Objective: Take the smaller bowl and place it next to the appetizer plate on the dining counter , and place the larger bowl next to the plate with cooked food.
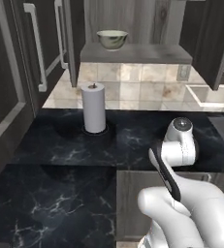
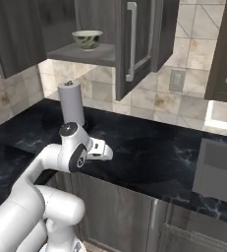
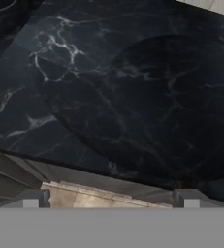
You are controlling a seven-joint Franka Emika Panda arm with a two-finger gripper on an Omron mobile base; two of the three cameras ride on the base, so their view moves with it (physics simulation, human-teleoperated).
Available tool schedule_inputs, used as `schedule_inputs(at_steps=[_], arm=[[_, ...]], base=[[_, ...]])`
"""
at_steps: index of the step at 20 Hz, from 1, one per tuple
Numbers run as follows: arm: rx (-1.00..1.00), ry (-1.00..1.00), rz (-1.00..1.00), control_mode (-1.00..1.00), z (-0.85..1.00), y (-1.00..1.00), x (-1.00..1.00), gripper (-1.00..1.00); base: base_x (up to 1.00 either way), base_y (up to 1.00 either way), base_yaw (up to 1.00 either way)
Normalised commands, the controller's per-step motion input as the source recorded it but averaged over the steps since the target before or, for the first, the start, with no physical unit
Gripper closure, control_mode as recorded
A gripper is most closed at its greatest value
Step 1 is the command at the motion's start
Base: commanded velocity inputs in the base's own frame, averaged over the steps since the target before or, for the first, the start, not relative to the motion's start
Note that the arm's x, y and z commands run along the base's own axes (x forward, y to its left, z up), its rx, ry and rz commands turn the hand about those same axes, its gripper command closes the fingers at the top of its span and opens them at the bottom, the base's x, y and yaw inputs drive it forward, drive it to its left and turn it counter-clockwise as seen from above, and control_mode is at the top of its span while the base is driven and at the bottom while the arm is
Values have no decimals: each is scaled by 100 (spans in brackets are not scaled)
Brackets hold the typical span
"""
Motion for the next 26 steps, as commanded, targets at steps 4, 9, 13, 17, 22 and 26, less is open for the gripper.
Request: schedule_inputs(at_steps=[4, 9, 13, 17, 22, 26], arm=[[0, 0, 0, 100, 0, 0, 0, -100], [0, 0, 0, 100, 0, 0, 0, -100], [0, 0, 0, 100, 0, 0, 0, -100], [0, 0, 0, 100, 0, 0, 0, -100], [0, -11, 0, -100, 43, 6, 16, -100], [0, -39, -2, -100, 98, 0, 0, -100]], base=[[100, -16, 23], [100, -40, 32], [97, -22, 29], [73, 0, 13], [11, 1, 1], [0, 0, 0]])
